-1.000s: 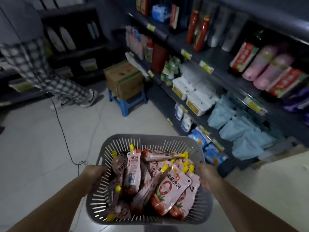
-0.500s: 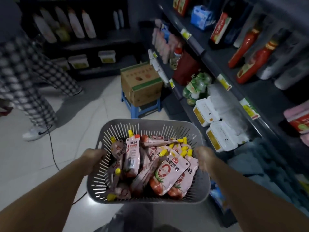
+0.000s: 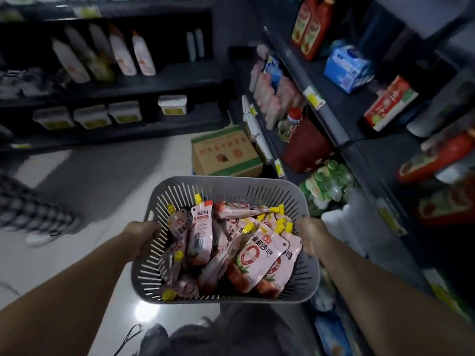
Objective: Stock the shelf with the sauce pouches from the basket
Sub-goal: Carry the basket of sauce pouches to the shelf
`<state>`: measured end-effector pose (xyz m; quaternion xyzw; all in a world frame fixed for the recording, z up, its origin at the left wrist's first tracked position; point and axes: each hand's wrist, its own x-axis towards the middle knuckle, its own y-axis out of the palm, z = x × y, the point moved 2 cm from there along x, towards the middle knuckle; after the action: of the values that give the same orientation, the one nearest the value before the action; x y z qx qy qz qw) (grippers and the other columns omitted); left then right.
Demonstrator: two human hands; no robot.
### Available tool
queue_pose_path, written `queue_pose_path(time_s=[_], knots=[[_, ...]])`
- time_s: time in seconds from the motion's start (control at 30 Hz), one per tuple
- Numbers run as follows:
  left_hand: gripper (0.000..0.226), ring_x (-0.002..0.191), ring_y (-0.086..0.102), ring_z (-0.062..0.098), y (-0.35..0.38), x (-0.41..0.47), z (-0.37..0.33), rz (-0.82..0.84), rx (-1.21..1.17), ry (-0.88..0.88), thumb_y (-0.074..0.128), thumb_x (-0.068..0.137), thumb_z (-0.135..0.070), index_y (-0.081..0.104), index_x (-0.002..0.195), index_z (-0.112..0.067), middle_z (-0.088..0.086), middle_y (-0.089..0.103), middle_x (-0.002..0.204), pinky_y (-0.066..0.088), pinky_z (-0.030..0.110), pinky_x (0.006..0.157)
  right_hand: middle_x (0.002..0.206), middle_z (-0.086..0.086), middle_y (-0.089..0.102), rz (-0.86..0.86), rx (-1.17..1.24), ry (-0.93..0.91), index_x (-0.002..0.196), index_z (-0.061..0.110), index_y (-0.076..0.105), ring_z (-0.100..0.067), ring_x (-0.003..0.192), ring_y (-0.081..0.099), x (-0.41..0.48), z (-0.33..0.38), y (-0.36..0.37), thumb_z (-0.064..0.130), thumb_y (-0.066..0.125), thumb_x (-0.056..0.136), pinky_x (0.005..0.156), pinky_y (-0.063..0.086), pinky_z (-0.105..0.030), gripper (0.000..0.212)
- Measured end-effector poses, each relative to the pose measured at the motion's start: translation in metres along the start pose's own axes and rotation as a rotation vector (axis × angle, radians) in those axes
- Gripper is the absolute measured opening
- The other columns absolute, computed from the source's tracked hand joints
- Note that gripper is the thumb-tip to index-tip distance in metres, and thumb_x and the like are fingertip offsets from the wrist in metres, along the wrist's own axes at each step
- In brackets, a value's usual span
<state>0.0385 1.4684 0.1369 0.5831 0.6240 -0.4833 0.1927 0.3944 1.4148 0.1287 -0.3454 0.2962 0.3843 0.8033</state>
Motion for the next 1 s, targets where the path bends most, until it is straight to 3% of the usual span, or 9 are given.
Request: queue_pose_path(time_s=[0.1, 0.23, 0.37, 0.43, 0.53, 0.67, 0.77, 0.9, 1.0], knots=[[0.032, 0.017, 0.02, 0.012, 0.005, 0.028, -0.041, -0.038, -0.047, -0.021, 0.052, 0.08, -0.003, 0.038, 0.052, -0.008, 0.001, 0.025, 0.029, 0.026, 0.008, 0.034, 0.079, -0.02, 0.063, 0.021, -0.011, -0.02, 0.083, -0.002, 0.064, -0.032, 0.074, 0.061, 0.055, 0.041, 0.022, 0.012, 0.05, 0.079, 0.071, 0.052, -0.051, 0.02], [0.032, 0.016, 0.023, 0.012, 0.007, 0.06, -0.097, -0.046, -0.094, -0.053, 0.052, 0.081, -0.005, 0.039, 0.053, -0.006, 0.0, 0.028, 0.025, 0.026, 0.008, 0.031, 0.084, -0.018, 0.065, 0.028, -0.032, -0.021, 0.076, 0.003, 0.064, -0.033, 0.078, 0.063, 0.091, 0.11, 0.048, 0.009, 0.048, 0.086, 0.072, 0.054, -0.047, 0.019], [0.034, 0.015, 0.023, 0.012, 0.006, 0.09, -0.152, -0.078, -0.13, -0.076, 0.053, 0.081, -0.005, 0.037, 0.051, -0.008, -0.001, 0.028, 0.024, 0.025, 0.007, 0.031, 0.078, -0.018, 0.066, 0.024, -0.077, -0.05, 0.075, 0.001, 0.065, -0.034, 0.075, 0.064, 0.136, 0.171, 0.078, 0.011, 0.055, 0.082, 0.075, 0.054, -0.052, 0.016], [0.034, 0.015, 0.023, 0.011, 0.006, 0.104, -0.178, -0.074, -0.152, -0.078, 0.053, 0.082, -0.006, 0.037, 0.052, -0.008, -0.002, 0.029, 0.023, 0.025, 0.007, 0.03, 0.069, -0.015, 0.062, 0.006, -0.078, -0.048, 0.079, -0.002, 0.066, -0.031, 0.067, 0.061, 0.15, 0.196, 0.09, 0.01, 0.056, 0.08, 0.069, 0.052, -0.045, 0.015], [0.032, 0.013, 0.026, 0.011, 0.003, 0.132, -0.22, -0.068, -0.184, -0.086, 0.053, 0.083, -0.006, 0.039, 0.054, -0.007, -0.002, 0.031, 0.021, 0.025, 0.006, 0.029, 0.061, -0.012, 0.056, -0.004, -0.05, -0.031, 0.067, 0.003, 0.061, -0.027, 0.058, 0.055, 0.166, 0.237, 0.113, 0.007, 0.057, 0.081, 0.067, 0.045, -0.037, 0.016], [0.03, 0.013, 0.026, 0.011, 0.001, 0.168, -0.268, -0.093, -0.242, -0.123, 0.051, 0.082, -0.004, 0.04, 0.055, -0.007, -0.002, 0.031, 0.021, 0.027, 0.006, 0.031, 0.068, -0.015, 0.061, -0.014, -0.056, -0.034, 0.061, 0.005, 0.061, -0.03, 0.066, 0.06, 0.206, 0.28, 0.142, 0.008, 0.059, 0.068, 0.069, 0.05, -0.043, 0.008], [0.027, 0.013, 0.03, 0.01, 0.009, 0.193, -0.297, -0.114, -0.292, -0.14, 0.051, 0.083, -0.001, 0.04, 0.058, -0.006, -0.003, 0.035, 0.02, 0.027, 0.007, 0.027, 0.071, -0.014, 0.063, -0.012, -0.088, -0.029, 0.061, 0.007, 0.061, -0.032, 0.071, 0.062, 0.242, 0.304, 0.16, 0.011, 0.061, 0.069, 0.073, 0.053, -0.047, 0.009], [0.027, 0.014, 0.03, 0.009, 0.025, 0.219, -0.317, -0.148, -0.364, -0.165, 0.053, 0.082, 0.0, 0.043, 0.058, -0.005, -0.003, 0.037, 0.021, 0.025, 0.005, 0.028, 0.072, -0.013, 0.062, 0.022, -0.159, -0.067, 0.064, 0.01, 0.06, -0.027, 0.063, 0.057, 0.268, 0.343, 0.183, 0.009, 0.059, 0.078, 0.067, 0.048, -0.038, 0.014], [0.026, 0.023, 0.033, 0.013, 0.039, 0.236, -0.323, -0.162, -0.397, -0.206, 0.054, 0.081, -0.001, 0.045, 0.058, -0.006, 0.004, 0.04, 0.035, 0.026, 0.008, 0.033, 0.069, -0.011, 0.059, 0.037, -0.213, -0.103, 0.072, 0.004, 0.063, -0.025, 0.059, 0.054, 0.286, 0.365, 0.196, 0.009, 0.059, 0.081, 0.058, 0.046, -0.027, 0.011]])
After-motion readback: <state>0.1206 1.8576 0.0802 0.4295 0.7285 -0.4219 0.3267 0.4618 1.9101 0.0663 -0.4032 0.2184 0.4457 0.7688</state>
